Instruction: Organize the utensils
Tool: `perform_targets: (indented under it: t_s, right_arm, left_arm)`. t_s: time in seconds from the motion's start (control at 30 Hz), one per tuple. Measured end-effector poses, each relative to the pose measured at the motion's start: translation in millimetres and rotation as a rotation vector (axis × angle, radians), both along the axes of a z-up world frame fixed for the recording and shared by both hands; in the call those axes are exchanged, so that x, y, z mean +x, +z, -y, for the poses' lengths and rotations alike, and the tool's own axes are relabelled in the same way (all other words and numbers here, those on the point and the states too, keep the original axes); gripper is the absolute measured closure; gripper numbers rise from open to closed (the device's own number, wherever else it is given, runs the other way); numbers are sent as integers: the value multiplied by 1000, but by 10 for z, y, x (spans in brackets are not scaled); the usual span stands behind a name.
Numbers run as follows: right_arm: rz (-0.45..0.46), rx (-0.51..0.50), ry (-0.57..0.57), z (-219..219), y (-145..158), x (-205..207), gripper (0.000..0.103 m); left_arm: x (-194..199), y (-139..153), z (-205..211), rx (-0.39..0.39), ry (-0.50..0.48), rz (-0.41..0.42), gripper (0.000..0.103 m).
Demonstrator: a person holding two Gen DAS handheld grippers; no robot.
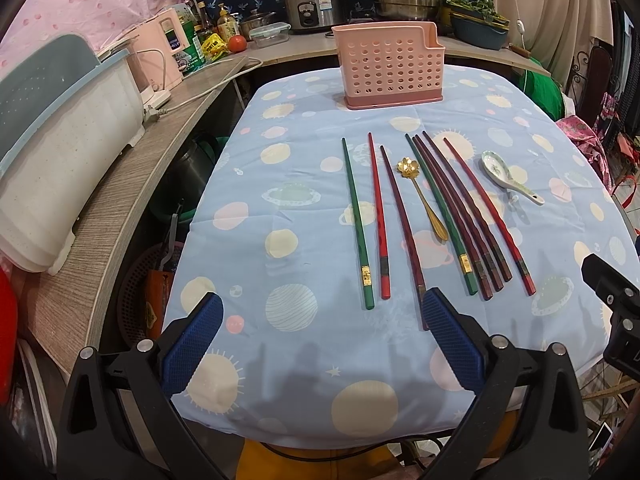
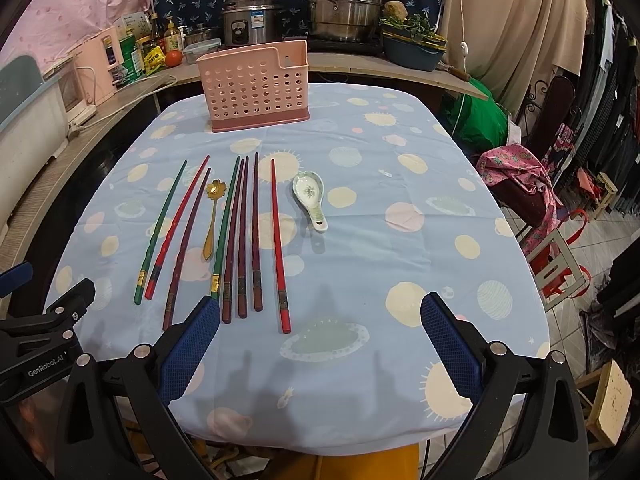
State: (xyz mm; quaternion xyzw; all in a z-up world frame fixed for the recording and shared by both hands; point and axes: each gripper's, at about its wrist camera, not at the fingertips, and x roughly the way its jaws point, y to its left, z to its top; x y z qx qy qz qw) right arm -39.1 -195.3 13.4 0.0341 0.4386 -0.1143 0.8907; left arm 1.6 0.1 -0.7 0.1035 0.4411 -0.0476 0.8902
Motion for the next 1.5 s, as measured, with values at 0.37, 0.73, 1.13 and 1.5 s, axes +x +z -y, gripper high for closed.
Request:
perform_targets:
  t_s: [0.37, 0.73, 1.13, 1.5]
  right_arm:
    - [0, 0, 0, -2, -1, -1, 7]
    - [1, 0, 1, -1, 0, -4, 7]
    - [0, 1, -1, 4, -3, -4, 7]
    - [-12, 26, -4, 64, -125, 114, 7]
  left_arm:
    - [4, 31, 9, 1, -1, 3, 8]
    - [6, 34, 11, 1, 0, 4, 8]
    - [45, 13, 17, -13, 3, -21, 8]
    - [392, -259, -131, -78, 46, -112, 10]
